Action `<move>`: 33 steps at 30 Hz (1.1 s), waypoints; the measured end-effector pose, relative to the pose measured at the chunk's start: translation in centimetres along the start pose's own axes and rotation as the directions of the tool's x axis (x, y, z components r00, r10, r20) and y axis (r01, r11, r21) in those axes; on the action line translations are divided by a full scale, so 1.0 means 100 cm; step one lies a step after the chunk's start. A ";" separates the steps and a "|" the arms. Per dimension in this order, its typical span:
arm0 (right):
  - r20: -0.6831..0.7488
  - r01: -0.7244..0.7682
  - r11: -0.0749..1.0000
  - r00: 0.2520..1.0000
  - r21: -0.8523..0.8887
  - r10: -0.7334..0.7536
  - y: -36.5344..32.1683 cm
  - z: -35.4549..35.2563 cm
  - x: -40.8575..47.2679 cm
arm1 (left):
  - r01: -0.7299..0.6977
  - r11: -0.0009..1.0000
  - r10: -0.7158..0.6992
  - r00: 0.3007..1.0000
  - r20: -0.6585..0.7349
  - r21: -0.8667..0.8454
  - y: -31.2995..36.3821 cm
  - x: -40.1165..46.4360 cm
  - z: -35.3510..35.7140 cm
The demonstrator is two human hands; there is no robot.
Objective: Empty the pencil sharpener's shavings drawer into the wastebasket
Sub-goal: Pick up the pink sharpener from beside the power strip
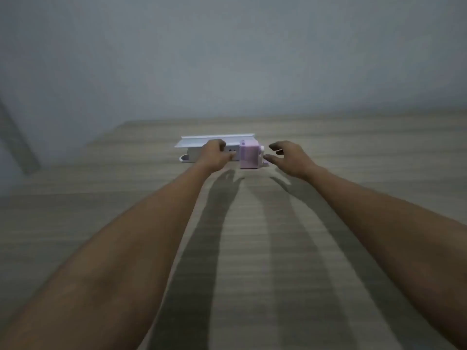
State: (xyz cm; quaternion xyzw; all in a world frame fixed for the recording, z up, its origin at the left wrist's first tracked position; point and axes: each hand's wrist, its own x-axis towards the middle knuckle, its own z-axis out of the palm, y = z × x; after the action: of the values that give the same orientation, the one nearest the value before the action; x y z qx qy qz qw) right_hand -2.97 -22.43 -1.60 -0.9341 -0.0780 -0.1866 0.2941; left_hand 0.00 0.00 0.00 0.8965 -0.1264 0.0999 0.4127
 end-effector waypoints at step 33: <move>-0.174 -0.046 0.948 0.979 0.315 0.105 -0.047 0.006 -0.042 | -0.074 0.968 0.061 0.996 -0.062 -0.242 0.014 -0.054 -0.002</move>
State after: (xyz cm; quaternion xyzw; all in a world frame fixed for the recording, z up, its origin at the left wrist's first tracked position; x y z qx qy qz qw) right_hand -7.89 -18.40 -1.22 -0.8570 -0.0422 -0.2483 0.4497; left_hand -5.56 0.11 -0.40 0.8312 -0.1570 0.1218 0.5192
